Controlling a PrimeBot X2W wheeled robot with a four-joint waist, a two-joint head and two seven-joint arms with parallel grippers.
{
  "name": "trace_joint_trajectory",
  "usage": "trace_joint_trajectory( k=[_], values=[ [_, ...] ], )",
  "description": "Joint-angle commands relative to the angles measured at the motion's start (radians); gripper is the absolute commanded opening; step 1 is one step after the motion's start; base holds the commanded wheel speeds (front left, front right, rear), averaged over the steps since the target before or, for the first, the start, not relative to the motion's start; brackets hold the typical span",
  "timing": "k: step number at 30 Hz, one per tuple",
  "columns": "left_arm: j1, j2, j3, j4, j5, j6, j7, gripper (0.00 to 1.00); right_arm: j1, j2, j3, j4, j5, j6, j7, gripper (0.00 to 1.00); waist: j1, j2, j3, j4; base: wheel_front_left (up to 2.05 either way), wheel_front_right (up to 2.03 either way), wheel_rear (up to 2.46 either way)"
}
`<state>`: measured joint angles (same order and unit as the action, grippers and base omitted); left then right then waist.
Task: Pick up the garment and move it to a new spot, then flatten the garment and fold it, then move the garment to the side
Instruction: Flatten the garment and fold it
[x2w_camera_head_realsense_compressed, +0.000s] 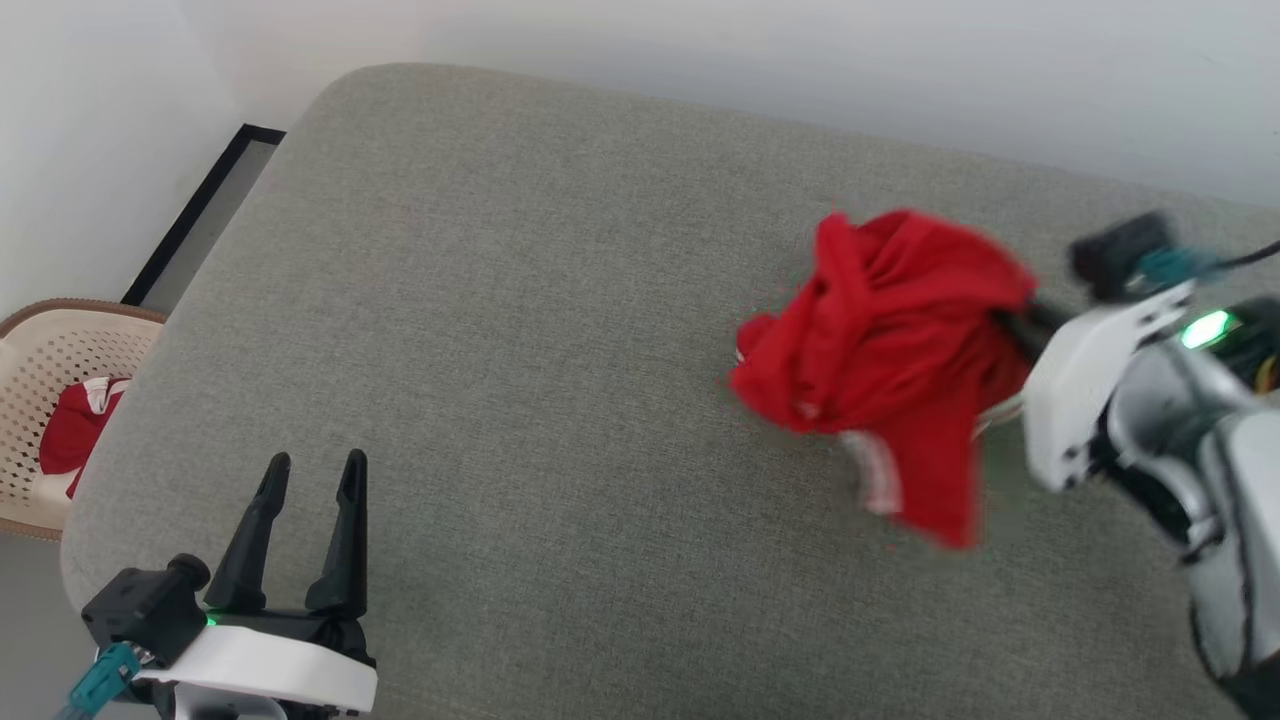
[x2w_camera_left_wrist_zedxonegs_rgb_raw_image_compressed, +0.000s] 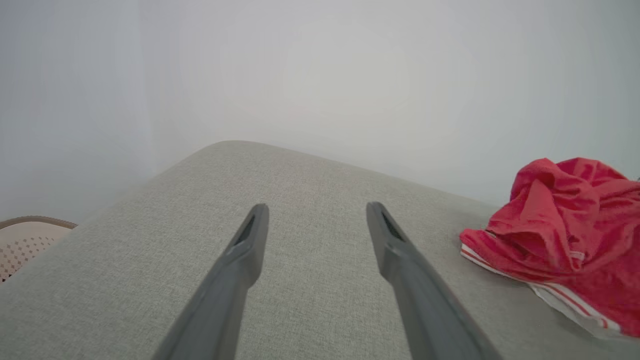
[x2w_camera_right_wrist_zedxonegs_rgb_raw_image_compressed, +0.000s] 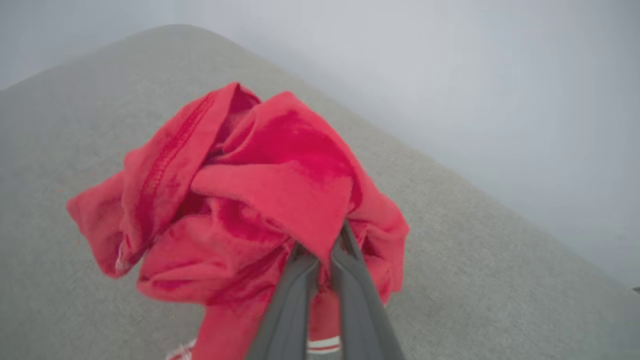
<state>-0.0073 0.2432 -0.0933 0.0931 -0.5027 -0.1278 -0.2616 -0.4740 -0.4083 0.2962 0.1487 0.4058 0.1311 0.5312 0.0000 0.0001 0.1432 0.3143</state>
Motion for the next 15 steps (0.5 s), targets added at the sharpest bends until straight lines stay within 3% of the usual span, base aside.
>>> trace_joint_trajectory(
  k=[1, 5, 9, 12, 13, 15],
  values=[
    [-0.014, -0.002, -0.003, -0.001, -0.01, -0.003, -0.005, 1.0, -0.029, -0.002, -0.025, 0.002, -0.002, -0.001, -0.002, 0.0, 0.0, -0.0001, 0.002, -0.001, 0.0, 0.0, 0.0],
    [-0.025, -0.002, -0.017, 0.002, -0.013, -0.003, -0.005, 1.0, -0.077, -0.014, -0.046, 0.06, -0.006, -0.001, -0.017, 0.0, 0.0, -0.0001, 0.01, 0.007, 0.0, 0.0, 0.0],
    [-0.041, -0.003, -0.037, 0.006, -0.017, -0.003, -0.005, 1.0, -0.135, -0.02, -0.003, 0.155, -0.008, -0.001, -0.045, 0.0, 0.0, -0.0001, 0.023, 0.027, 0.0, 0.0, 0.0],
    [-0.054, -0.005, -0.048, 0.012, -0.024, -0.004, -0.005, 1.0, -0.185, -0.019, 0.122, 0.246, 0.006, -0.001, -0.066, 0.0, 0.0, -0.0001, 0.03, 0.049, 0.0, 0.0, 0.0],
    [-0.054, -0.005, -0.048, 0.012, -0.024, -0.004, -0.005, 1.0, -0.185, -0.019, 0.122, 0.246, 0.006, -0.001, -0.066, 0.0, 0.0, -0.0001, 0.03, 0.049, 0.0, 0.0, 0.0],
    [-0.052, -0.005, -0.049, 0.015, -0.026, -0.004, -0.005, 1.0, -0.201, -0.005, 0.196, 0.278, 0.024, -0.001, -0.077, 0.05, 0.0, -0.0001, 0.031, 0.055, 0.0, 0.0, 0.0]
  ],
)
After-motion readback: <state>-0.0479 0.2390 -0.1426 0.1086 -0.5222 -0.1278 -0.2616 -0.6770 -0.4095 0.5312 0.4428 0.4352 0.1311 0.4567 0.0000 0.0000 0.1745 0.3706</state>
